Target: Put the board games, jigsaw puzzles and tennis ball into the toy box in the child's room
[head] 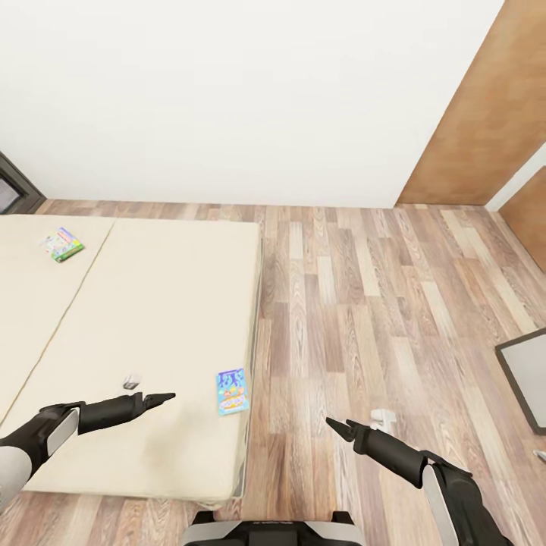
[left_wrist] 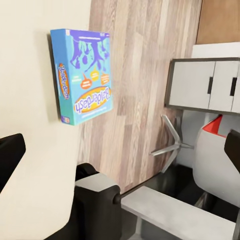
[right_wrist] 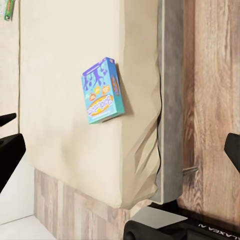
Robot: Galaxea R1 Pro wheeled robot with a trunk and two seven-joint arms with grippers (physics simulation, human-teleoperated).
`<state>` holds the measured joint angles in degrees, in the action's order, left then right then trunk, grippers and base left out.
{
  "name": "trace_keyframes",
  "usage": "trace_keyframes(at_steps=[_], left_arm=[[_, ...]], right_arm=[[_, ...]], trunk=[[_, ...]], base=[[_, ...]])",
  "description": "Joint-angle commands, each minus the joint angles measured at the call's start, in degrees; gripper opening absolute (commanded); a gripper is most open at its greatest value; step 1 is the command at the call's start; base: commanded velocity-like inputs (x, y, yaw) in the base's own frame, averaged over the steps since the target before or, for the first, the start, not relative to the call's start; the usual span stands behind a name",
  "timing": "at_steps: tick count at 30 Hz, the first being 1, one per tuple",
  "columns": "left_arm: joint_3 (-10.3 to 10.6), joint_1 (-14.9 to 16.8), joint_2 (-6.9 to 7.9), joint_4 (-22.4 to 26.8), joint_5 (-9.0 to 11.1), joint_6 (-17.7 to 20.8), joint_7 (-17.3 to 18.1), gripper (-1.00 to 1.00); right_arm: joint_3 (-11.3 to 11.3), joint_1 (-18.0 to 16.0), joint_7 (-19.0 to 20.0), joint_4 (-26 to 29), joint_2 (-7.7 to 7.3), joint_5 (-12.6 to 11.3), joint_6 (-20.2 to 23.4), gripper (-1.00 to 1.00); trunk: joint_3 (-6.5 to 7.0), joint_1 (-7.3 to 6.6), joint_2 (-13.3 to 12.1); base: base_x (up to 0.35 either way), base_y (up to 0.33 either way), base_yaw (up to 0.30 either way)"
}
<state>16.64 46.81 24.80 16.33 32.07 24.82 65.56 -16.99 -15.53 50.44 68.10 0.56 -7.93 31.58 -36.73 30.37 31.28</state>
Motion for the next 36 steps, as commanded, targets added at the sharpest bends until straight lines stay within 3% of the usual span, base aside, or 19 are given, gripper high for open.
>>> trace_keyframes(at_steps=[1, 15, 36], left_arm=[[0.4, 0.0, -0.16, 0.0, 0.5, 0.6, 0.0, 1.00], [0.5, -0.1, -1.25, 0.0, 0.4, 0.7, -4.2, 1.00], [0.5, -0.2, -3.18, 0.0, 0.3, 0.6, -7.5, 1.00]], right_arm=[[-0.1, 0.0, 0.1, 0.0, 0.06, -0.2, 0.4, 1.00], [-0.2, 0.0, 0.1, 0.0, -0.04, -0.3, 0.4, 1.00], [-0.2, 0.0, 0.2, 0.0, -0.63, -0.5, 0.4, 1.00]], trunk=[[0.04, 0.02, 0.1], [1.37, 0.02, 0.1], [3.35, 0.02, 0.1]], base=[[0.000, 0.000, 0.000], [0.000, 0.000, 0.000], [0.000, 0.000, 0.000]])
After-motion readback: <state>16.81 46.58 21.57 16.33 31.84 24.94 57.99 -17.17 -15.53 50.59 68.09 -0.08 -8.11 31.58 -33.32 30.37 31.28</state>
